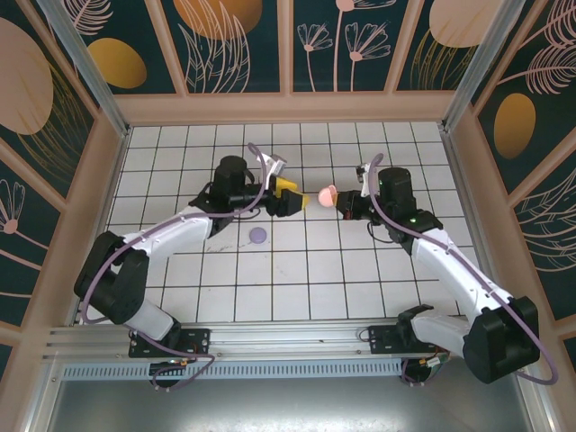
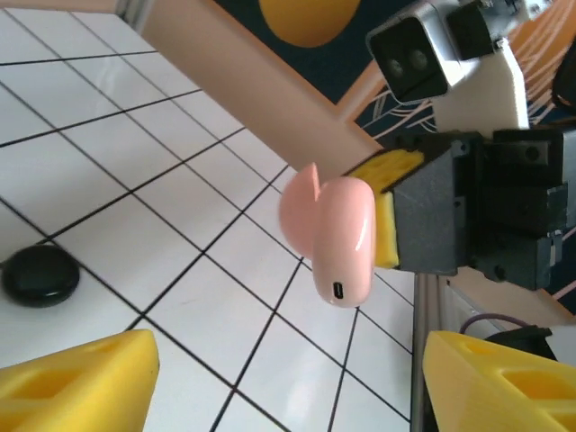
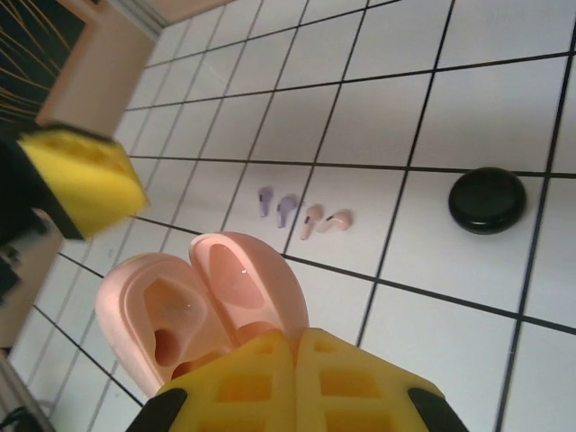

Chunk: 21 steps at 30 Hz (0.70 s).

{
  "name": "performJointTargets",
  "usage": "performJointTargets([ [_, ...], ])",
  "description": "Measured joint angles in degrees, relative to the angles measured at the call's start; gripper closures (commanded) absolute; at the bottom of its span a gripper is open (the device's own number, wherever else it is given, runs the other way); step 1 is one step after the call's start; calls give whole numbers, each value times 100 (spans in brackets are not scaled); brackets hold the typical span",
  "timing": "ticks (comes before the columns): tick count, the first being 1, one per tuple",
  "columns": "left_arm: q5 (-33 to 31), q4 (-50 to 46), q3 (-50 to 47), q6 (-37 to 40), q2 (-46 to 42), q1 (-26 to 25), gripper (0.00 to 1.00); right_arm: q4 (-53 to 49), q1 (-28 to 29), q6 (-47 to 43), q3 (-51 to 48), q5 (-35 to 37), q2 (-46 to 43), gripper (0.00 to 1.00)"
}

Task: Insert wireless bluetooth earbuds into charging case

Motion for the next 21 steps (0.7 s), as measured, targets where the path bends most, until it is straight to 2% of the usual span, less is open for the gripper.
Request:
performJointTargets([
  [5,127,-1475,984,1069,72,2,15,-389,439,-728,339,420,361,100],
  [11,216,-2736,1178,1871,247,2,15,-723,1005,-1504,678,984,887,100],
  [15,238,-3320,1178,2188,330,2,17,-822,1073,-1781,684,1121,942,100],
  [21,468,-3668,1182,2417,396,2,22,-813,1091,-1961,684,1113,859,100],
])
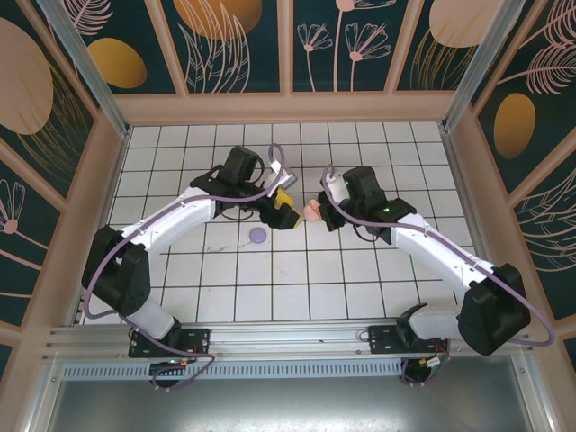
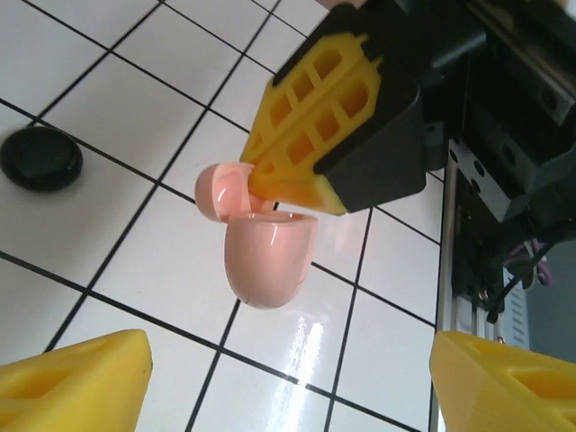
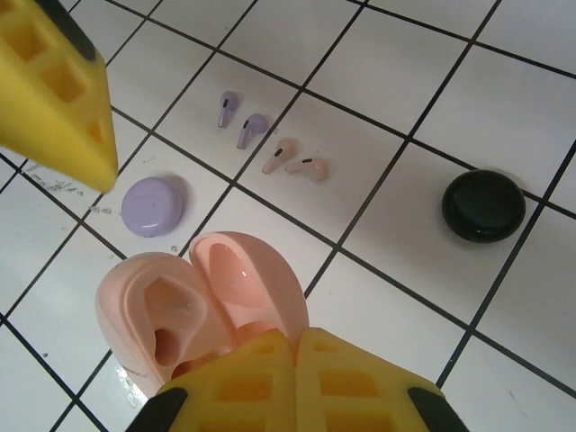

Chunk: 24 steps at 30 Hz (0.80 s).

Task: Insert wireless bluetooth earbuds into charging case

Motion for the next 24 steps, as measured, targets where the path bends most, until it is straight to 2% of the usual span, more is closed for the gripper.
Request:
performJointTargets([
  [12,448,-170,227,85,243,0,27,-39,221,-46,232,-44,-83,100],
  [24,614,-190,328,129,431,0,34,-66,398,-46,404,-42,-81,100],
])
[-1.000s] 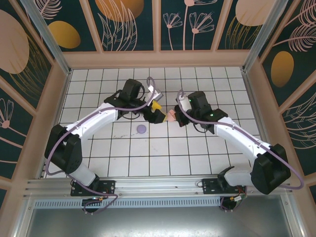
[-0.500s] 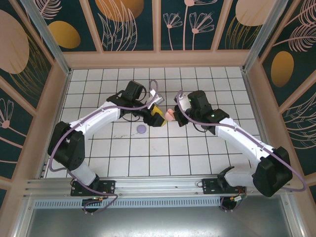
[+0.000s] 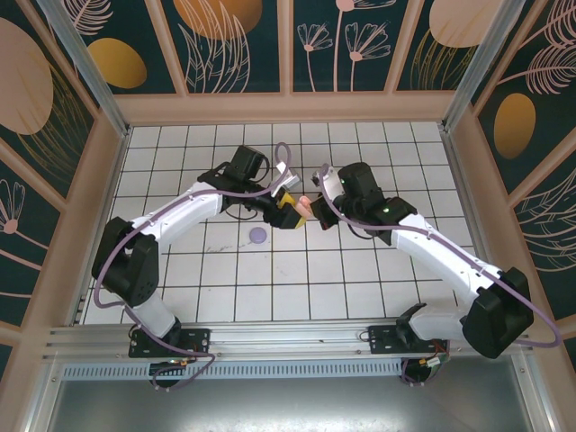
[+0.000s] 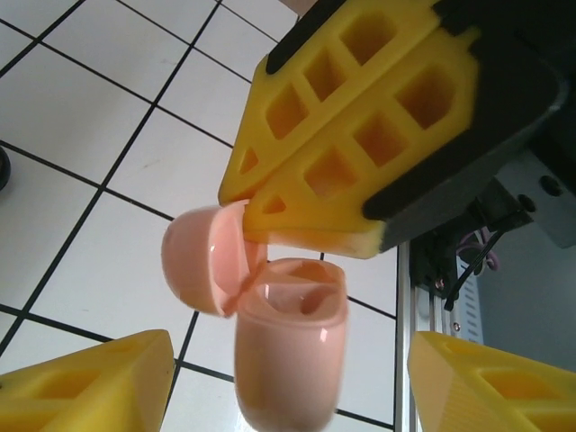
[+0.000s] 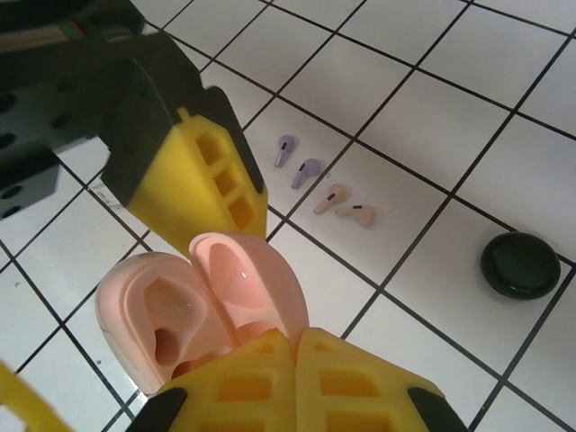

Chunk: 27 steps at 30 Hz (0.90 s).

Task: Insert wireless bluetooth earbuds into charging case

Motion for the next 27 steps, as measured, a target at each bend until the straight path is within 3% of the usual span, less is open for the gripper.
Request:
performJointTargets([
  [13,42,13,11,0,11,0,46,-48,52,0,33,7,85,100],
  [27,140,85,11,-22,11,-4,81,-61,52,2,33,33,87,100],
])
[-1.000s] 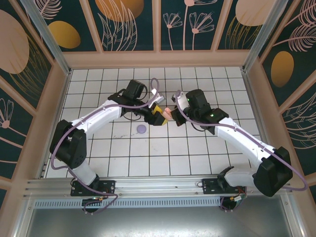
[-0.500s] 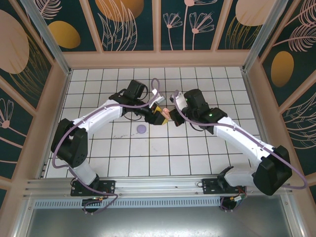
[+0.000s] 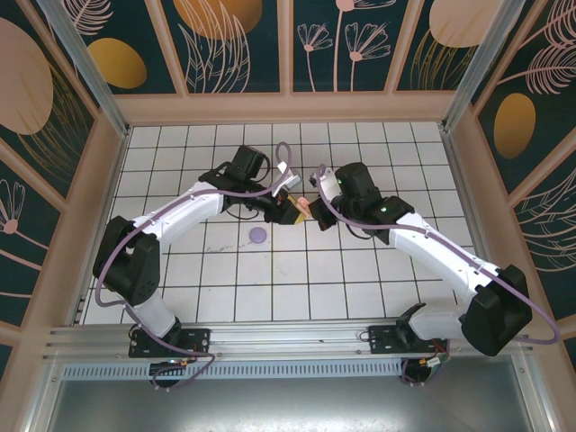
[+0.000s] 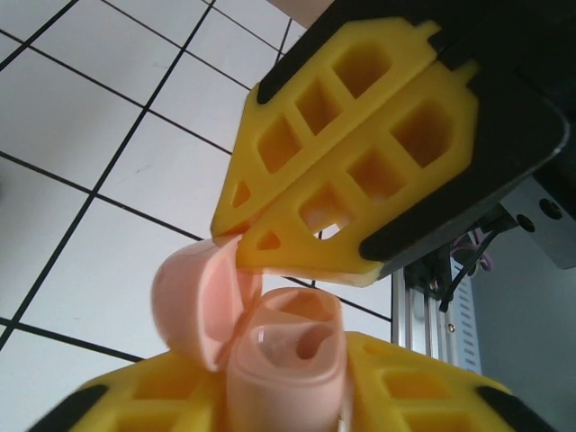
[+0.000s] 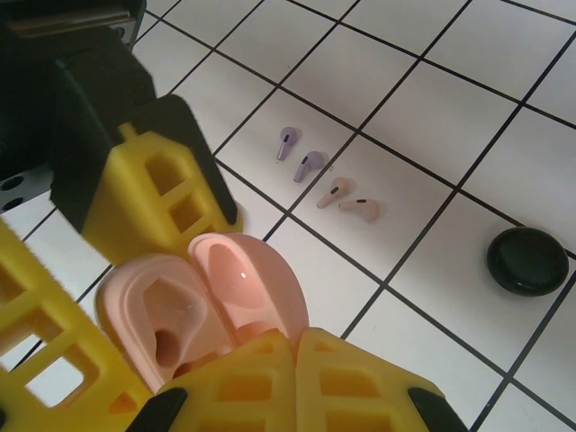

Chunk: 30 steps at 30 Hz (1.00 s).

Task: Insert wireless bluetooth earbuds into charging case

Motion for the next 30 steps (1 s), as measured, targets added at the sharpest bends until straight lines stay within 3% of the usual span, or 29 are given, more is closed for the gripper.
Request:
performJointTargets([
  [1,7,28,-2,-4,0,0,84,0,0,2,2,17,0,98],
  [5,-13,197,-63,-72,-42,0,90,-13,-2,11,68,149,-2,66],
  [9,-168,531,-354,-214,-240,31,98,-39,-4,127,114,229,-105,53],
  [20,-979,1838,-1401,-835,-1515,520,100,-326,-90,837,114,382,-870,50],
  [30,-2673,3198,-2214,-1443,-2540,551,100,-330,-31,2798,463,787,962,51],
])
